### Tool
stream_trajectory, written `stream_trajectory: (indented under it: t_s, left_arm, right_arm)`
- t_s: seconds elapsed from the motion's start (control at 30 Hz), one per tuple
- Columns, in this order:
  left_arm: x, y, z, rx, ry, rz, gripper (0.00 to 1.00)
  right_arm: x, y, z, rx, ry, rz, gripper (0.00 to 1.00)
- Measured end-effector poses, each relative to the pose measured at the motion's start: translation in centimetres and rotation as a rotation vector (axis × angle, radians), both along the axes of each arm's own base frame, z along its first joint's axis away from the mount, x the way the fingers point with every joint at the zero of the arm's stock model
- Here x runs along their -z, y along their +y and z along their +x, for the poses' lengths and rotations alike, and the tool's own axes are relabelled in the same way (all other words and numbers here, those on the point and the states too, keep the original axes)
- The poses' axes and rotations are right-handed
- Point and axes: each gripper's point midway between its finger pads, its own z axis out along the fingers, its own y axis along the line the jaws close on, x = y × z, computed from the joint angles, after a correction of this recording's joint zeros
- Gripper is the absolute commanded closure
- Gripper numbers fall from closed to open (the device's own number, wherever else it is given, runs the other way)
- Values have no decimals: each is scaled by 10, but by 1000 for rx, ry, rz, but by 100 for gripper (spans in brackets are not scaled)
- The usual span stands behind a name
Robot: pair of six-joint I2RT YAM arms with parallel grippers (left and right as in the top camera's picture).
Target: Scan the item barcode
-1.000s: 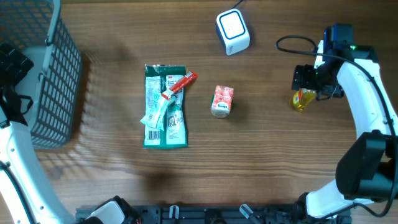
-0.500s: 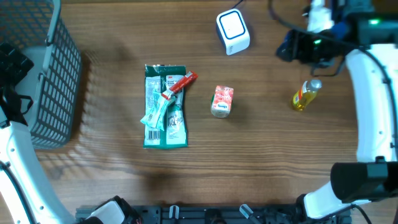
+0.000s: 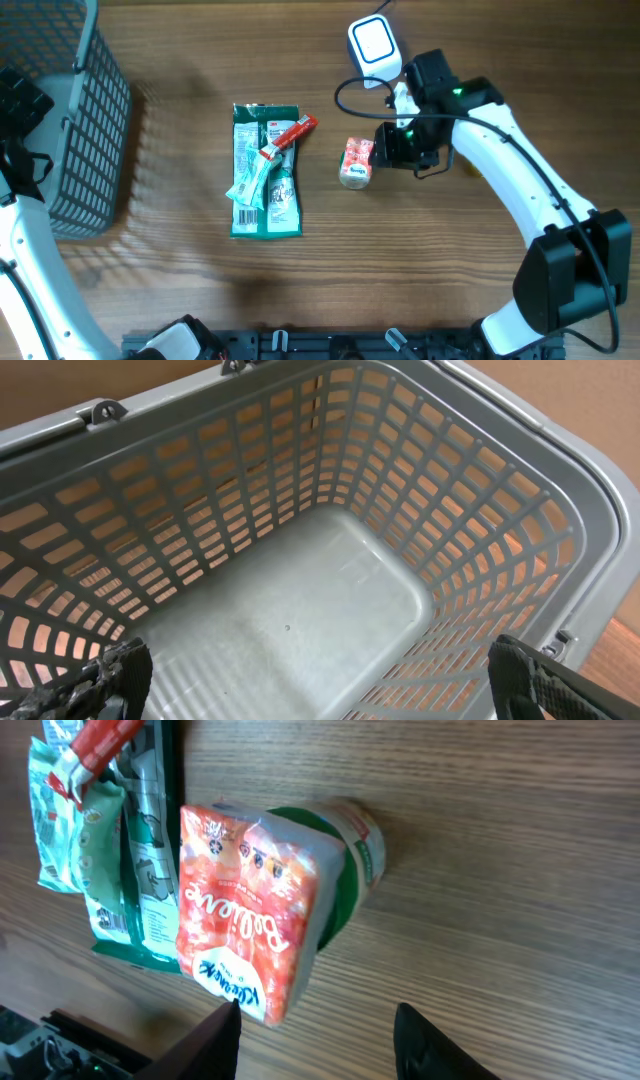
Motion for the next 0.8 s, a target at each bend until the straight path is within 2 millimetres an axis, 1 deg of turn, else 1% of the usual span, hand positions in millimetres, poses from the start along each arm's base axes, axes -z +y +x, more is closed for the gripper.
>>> stream_trajectory:
  t_s: [0.03, 0.17, 0.23, 0.5, 0.67, 0.8]
  left_arm:
    - [0, 0, 0, 0, 0, 0, 0]
    - [0, 0, 0, 0, 0, 0, 0]
    - [0, 0, 0, 0, 0, 0, 0]
    - [0, 0, 0, 0, 0, 0, 0]
    - [0, 0, 0, 0, 0, 0, 0]
    - [0, 0, 0, 0, 0, 0, 0]
  right_arm:
    - [3, 6, 0, 0, -5, 5, 61]
    - [1, 22, 2, -13, -35, 22, 60]
    - [2, 26, 0, 3, -31, 15, 60]
    - [3, 22, 5, 67, -36, -20, 61]
    - [3, 27, 3, 54, -36, -19, 61]
    - [3, 30, 5, 51, -49, -13, 61]
